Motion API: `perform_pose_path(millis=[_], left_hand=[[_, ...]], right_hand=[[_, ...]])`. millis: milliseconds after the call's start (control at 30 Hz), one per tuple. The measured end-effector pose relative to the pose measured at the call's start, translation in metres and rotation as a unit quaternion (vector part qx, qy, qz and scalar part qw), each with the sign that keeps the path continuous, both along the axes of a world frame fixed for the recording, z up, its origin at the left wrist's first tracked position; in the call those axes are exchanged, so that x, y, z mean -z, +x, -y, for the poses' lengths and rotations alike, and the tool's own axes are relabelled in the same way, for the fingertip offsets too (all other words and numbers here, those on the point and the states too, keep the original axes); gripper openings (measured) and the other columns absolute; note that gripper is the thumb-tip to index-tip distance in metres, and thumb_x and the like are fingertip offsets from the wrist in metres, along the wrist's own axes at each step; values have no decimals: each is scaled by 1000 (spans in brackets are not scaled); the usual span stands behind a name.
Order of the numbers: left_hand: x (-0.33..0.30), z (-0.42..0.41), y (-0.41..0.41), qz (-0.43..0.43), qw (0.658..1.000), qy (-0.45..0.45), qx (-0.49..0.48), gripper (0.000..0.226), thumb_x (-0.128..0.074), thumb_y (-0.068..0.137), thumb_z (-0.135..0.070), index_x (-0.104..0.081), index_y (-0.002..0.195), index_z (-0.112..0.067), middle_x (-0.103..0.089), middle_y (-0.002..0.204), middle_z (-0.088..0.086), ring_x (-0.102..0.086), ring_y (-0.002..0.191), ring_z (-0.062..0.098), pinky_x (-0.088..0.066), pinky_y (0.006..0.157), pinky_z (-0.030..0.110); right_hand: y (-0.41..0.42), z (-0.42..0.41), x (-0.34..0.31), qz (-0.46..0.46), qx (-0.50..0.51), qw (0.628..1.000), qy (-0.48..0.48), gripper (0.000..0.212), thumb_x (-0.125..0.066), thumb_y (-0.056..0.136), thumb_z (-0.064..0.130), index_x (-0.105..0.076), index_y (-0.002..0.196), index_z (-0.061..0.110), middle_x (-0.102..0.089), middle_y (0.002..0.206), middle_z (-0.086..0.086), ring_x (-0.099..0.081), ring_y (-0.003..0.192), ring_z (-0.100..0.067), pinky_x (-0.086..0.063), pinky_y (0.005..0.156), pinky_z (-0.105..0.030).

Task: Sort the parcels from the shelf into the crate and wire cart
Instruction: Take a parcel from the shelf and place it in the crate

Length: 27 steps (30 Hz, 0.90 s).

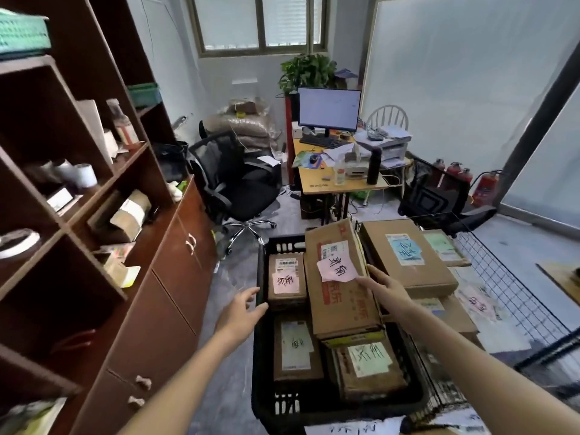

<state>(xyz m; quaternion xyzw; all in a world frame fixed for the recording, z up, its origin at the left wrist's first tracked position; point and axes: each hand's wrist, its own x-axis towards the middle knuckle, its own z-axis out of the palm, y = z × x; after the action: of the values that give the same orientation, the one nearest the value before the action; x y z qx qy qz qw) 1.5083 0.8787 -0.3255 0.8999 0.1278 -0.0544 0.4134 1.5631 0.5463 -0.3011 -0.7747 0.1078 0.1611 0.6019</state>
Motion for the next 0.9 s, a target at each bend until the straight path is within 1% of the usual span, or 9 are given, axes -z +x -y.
perform_pose_path(millis=[100,233,333,433,500,567,667,800,900], left_hand=[[14,0,22,-6,1000,3,25,54,-69,95,-37,-53,145,-26,-61,135,4,-58,119,20,-50,102,40],[24,16,50,13,996,17,85,58,-68,94,-40,-49,148,-30,-54,145,-5,-53,129,16,-46,107,39],[29,34,63,15,991,6,130,66,-72,90,-47,-46,149,-31,-49,151,-5,-48,136,16,-44,111,42],[33,54,69,-10,981,-14,191,89,-78,77,-62,-38,153,-36,-37,159,-7,-37,145,16,-37,117,44],[37,70,71,-30,974,-31,224,107,-81,70,-66,-29,158,-35,-29,163,-9,-29,149,14,-30,119,41],[42,85,72,-42,968,-46,245,123,-84,63,-69,-19,161,-34,-22,166,-10,-23,152,14,-27,120,40],[45,100,74,-56,964,-68,252,139,-87,55,-71,-9,163,-30,-14,169,-9,-16,154,14,-24,124,41],[46,105,74,-44,961,-58,267,147,-90,51,-68,-2,163,-30,-8,169,-11,-11,155,12,-20,125,40],[48,111,72,-32,962,-61,265,152,-91,48,-69,0,163,-30,-5,170,-11,-8,155,10,-17,126,37]], right_hand=[[13,2,20,-34,16,999,-22,72,-69,93,46,-36,156,34,-62,130,-1,-62,99,-10,-56,77,-36],[25,8,41,-26,29,995,-92,57,-63,98,38,-44,151,32,-66,114,8,-64,99,-10,-56,85,-31],[28,16,46,-8,-9,988,-154,71,-64,95,46,-35,158,30,-63,131,4,-62,117,-18,-51,103,-42],[26,17,37,30,-56,983,-173,82,-75,88,48,-32,157,33,-51,143,10,-55,126,-15,-49,98,-31],[25,21,35,25,-134,971,-197,95,-83,78,52,-29,154,40,-37,148,18,-46,135,-11,-46,105,-30],[21,29,39,1,-202,958,-204,119,-90,64,60,-21,158,43,-12,158,27,-33,144,-10,-45,113,-35],[18,41,45,-8,-227,958,-177,142,-97,53,57,-5,161,44,8,159,34,-18,150,-9,-41,117,-37],[15,52,45,-4,-264,947,-185,146,-99,50,52,-1,159,52,13,160,37,-7,153,-6,-31,123,-43],[11,57,47,11,-265,942,-203,145,-97,52,53,0,160,47,11,162,34,-7,151,-3,-30,123,-42]])
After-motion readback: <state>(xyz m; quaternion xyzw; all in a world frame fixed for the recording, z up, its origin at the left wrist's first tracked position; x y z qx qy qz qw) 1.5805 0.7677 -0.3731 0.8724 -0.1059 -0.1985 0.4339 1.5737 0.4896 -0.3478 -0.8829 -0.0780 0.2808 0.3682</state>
